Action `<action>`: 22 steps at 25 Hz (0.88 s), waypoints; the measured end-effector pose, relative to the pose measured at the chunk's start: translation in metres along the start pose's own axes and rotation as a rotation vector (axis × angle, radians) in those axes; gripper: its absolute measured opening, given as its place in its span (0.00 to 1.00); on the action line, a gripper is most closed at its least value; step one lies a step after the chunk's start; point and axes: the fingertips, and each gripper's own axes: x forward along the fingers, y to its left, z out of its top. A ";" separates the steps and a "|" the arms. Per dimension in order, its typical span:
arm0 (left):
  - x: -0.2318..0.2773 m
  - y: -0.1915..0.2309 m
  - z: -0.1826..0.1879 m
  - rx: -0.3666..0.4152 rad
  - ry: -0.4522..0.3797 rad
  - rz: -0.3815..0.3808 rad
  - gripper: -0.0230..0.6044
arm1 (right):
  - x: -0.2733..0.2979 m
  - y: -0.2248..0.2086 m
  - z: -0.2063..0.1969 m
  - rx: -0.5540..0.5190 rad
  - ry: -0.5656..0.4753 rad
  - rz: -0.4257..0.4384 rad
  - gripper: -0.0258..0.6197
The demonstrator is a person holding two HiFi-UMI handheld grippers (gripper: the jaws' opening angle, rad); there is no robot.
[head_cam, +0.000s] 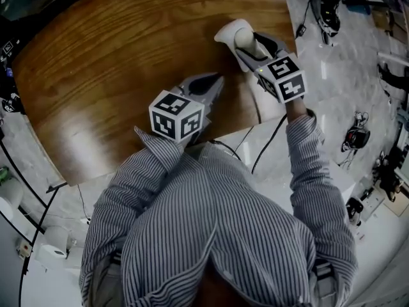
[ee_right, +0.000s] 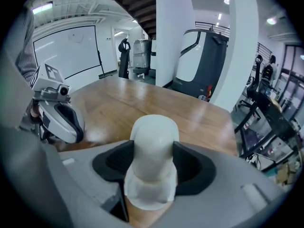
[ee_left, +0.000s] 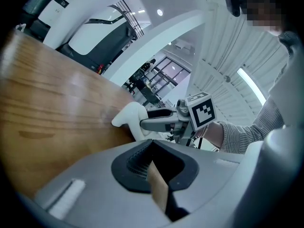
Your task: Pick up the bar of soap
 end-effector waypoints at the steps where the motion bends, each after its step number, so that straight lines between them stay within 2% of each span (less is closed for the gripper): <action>1: 0.000 0.000 0.000 0.000 0.000 0.002 0.04 | 0.000 0.001 0.000 -0.005 0.008 -0.002 0.43; 6: -0.001 -0.004 -0.003 0.008 0.008 -0.002 0.04 | 0.000 0.004 0.000 -0.032 0.036 -0.038 0.43; 12: -0.013 -0.007 0.000 0.027 -0.018 0.010 0.04 | -0.003 0.004 0.001 0.008 0.022 -0.072 0.43; 16: -0.030 -0.007 0.001 0.041 -0.030 0.025 0.04 | -0.027 0.015 0.013 0.066 -0.079 -0.113 0.43; 22: -0.054 -0.012 0.008 0.115 -0.033 0.020 0.04 | -0.081 0.051 0.038 0.219 -0.303 -0.113 0.43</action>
